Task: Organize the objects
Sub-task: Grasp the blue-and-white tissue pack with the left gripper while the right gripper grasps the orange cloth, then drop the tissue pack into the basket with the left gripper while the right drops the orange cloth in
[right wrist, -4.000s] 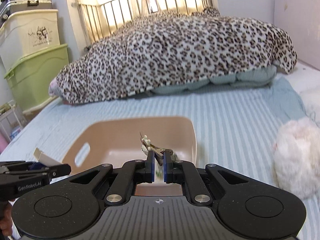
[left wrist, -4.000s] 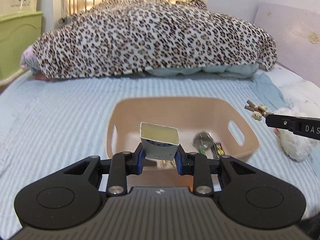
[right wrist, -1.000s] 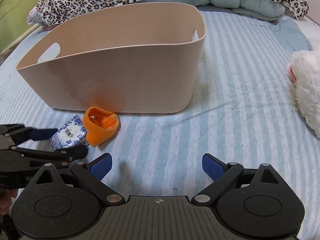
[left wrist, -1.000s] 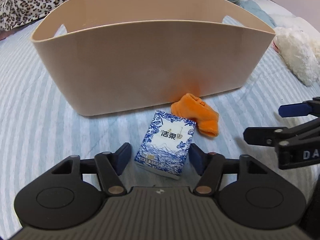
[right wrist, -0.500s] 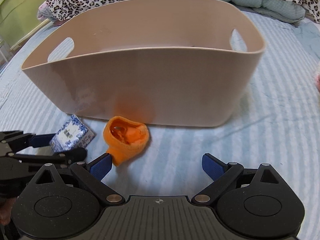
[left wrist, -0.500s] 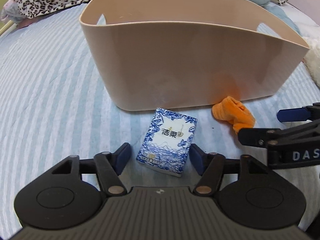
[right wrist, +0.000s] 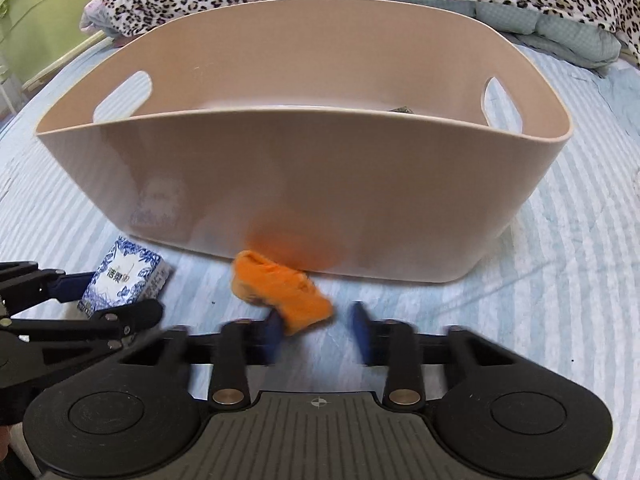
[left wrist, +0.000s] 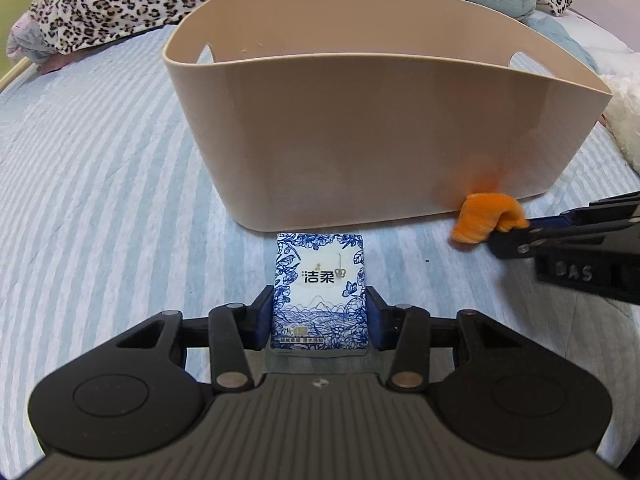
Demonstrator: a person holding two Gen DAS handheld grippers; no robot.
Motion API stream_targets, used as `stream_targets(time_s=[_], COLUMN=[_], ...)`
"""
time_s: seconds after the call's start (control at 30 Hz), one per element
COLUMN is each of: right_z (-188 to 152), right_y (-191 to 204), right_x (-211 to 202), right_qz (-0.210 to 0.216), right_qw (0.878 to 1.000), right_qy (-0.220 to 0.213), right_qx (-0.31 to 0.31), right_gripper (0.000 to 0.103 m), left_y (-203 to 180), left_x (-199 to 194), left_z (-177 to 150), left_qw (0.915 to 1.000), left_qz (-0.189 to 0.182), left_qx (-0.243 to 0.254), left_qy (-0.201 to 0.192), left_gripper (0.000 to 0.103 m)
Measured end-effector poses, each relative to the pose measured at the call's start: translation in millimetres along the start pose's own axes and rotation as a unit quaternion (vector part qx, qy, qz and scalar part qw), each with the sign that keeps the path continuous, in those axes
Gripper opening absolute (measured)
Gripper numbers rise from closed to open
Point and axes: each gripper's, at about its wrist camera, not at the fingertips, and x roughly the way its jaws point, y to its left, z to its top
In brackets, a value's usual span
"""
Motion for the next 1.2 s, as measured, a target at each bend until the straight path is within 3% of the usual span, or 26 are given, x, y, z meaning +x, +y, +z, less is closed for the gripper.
stream_targets(time_s=[0.1, 0.43, 0.83, 1.03, 1.2], right_z=[-2.5, -8.9, 22.5, 56.2, 75.4], right_y=[-2.9, -10.0, -34.8, -48.9, -56.9], right_x=[-7.0, -55.9, -134.8, -133.8, -107.3], right_qz=[0.000, 0.017, 0.007, -0.008, -0.020], right_qw=[1.000, 0.999, 0.986, 0.981, 0.984], right_qy=[-0.005, -0.042, -0.167, -0.192, -0.169], right_qx=[0.002, 0.007, 0.021, 0.033, 0.053], right_gripper=[0.003, 0.003, 0.003, 0.003, 0.003], left_y=[-0.4, -4.2, -16.7, -26.5, -37.3], left_x=[-5.8, -44.3, -111.7, -99.1, -60.3], left_z=[-1.2, -2.1, 45.3, 81.7, 108.4], left_qw=[1.0000, 0.9990, 0.9874, 0.9850, 0.9883], left_qz=[0.004, 0.000, 0.007, 0.018, 0.030], left_qx=[-0.001, 0.004, 0.030, 0.040, 0.041], left_qy=[-0.003, -0.044, -0.155, -0.167, -0.144], left_gripper=[0.047, 0.047, 0.047, 0.047, 0.047])
